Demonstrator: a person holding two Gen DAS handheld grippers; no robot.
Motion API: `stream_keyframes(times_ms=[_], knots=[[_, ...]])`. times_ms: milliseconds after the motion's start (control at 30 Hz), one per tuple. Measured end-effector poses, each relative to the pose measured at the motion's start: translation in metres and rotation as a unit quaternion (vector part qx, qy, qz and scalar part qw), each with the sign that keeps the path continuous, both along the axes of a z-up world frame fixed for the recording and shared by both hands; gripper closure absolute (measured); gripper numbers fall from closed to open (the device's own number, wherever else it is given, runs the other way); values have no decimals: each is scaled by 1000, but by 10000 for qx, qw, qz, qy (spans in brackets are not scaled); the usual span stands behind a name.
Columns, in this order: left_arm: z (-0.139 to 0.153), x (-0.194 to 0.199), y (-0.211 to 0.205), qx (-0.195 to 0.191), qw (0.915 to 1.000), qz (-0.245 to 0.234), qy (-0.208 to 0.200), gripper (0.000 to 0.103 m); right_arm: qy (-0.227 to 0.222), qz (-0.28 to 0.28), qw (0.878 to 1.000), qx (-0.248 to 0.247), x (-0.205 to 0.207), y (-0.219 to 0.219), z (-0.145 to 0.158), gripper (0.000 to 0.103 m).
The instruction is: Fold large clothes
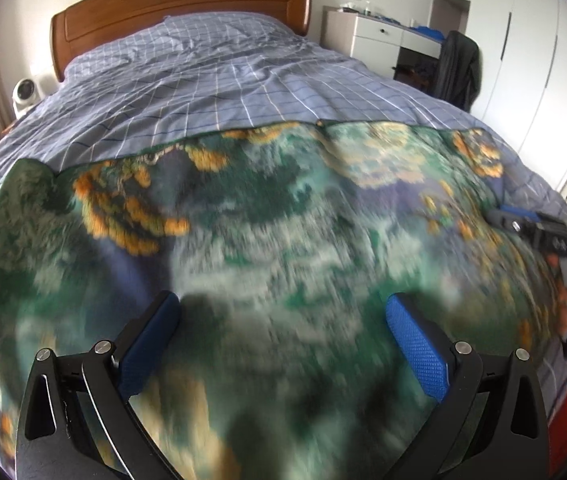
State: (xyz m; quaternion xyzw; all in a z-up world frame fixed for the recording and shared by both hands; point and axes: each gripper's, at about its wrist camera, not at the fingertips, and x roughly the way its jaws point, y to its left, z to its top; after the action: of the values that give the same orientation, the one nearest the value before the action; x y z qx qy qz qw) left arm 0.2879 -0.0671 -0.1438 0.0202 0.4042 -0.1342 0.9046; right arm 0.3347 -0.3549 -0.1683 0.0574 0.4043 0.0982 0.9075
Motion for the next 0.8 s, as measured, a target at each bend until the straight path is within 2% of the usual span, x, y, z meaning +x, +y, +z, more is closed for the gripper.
stream_keyframes(times_ms=[200,800], knots=[[-7,-19,-1,-84,9999,85,18,1,0,-4,10000,-12,1,0,-1,27],[-12,-24,-3,25,9999,106,73,1,-1,-8,10000,-22,0,0,-1,27]])
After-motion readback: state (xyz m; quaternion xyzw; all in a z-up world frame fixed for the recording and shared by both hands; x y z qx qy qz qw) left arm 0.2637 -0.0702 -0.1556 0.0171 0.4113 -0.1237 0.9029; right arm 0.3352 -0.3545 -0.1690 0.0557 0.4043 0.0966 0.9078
